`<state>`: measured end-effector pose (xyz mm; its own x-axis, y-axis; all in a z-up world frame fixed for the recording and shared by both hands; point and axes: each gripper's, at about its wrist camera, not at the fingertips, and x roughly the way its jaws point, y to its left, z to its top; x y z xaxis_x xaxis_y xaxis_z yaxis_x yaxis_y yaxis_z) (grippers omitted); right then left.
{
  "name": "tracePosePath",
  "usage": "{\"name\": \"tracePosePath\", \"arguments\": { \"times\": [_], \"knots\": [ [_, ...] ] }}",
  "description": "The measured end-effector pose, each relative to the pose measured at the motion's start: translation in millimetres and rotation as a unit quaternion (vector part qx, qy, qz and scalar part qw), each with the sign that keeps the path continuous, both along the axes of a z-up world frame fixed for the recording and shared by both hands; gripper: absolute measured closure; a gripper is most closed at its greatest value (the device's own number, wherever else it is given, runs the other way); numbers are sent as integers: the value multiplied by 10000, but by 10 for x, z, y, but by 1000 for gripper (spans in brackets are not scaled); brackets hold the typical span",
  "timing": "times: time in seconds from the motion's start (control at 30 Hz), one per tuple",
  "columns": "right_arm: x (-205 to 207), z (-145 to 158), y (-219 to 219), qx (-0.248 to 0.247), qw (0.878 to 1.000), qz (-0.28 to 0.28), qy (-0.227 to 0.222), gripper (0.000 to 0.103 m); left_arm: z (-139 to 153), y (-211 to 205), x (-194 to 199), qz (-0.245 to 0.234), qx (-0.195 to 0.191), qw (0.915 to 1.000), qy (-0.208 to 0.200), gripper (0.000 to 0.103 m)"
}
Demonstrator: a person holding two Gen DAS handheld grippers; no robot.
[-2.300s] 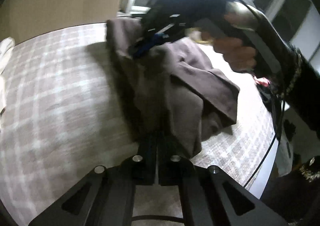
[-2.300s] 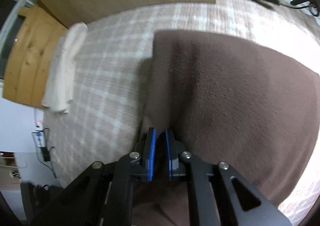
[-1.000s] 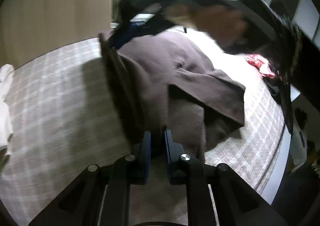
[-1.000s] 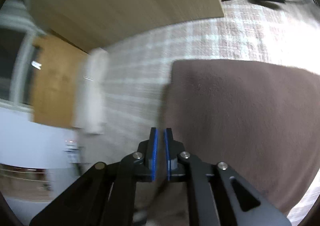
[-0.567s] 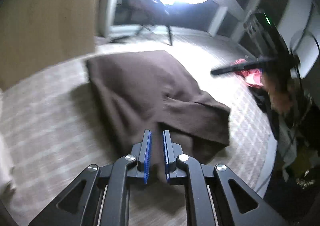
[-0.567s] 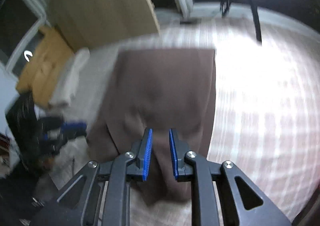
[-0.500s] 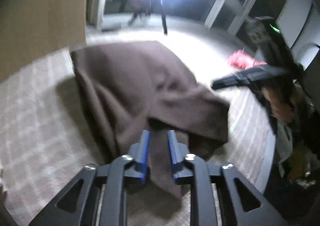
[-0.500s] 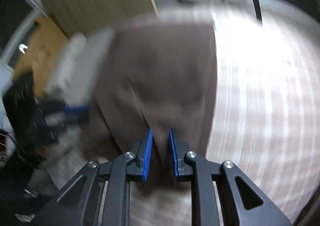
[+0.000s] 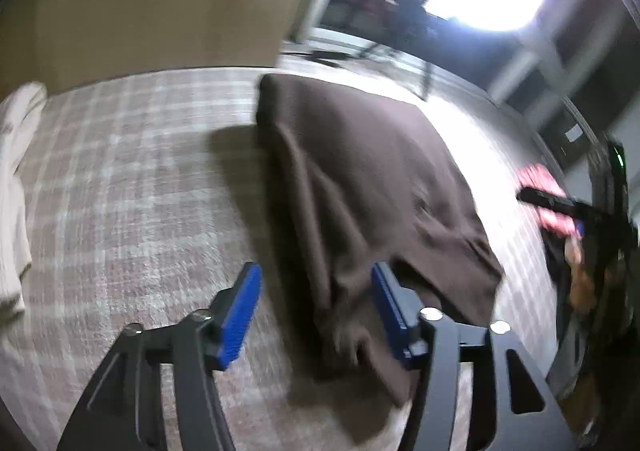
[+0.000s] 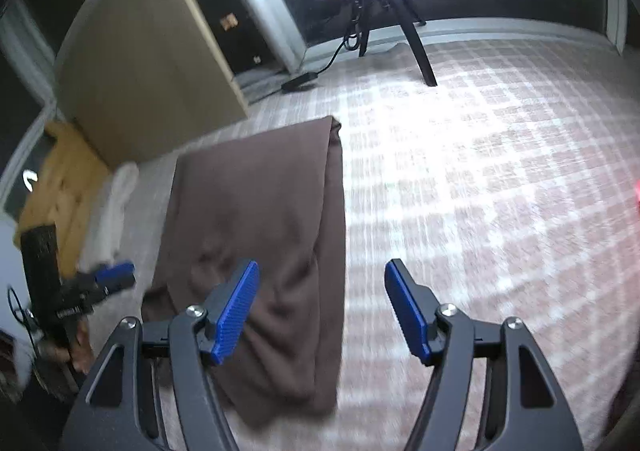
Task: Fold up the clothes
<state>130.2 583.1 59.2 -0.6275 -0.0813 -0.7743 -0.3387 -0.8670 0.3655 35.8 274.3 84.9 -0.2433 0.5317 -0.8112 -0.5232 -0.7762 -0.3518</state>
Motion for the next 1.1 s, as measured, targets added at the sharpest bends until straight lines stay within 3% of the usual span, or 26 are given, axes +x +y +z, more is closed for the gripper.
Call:
{"name": "tracePosePath", "arguments": {
  "times": [0.1,0.27,0.57,0.7,0.83,0.93,1.1],
  "knots": [
    [-96,-149,-26,-3,9998,148,-141,37,-53,63,-113,409,-37,9990,-163,37],
    [-142,-312,-35,102,9981,450,-409,37,-87,181,-153,573,-314,9978,-88,29],
    [-191,-506,47,32,9975,452,-539,35,-223,304,-191,693,-512,9959,-277,29],
    [-183,-600,36,-24,9976,482,-499,28,-269,394,-166,659,-731,9949,-200,29],
    [-110,-612,-72,261,9976,566,-289,21,-304,469,-153,663,-897,9937,-114,29],
    [-72,-621,-158,526,9965,616,-194,18,-339,509,-172,683,-938,9932,-106,28],
    [-62,-618,-173,530,9969,557,-142,16,-380,496,-201,748,-880,9932,-168,27]
  ]
}}
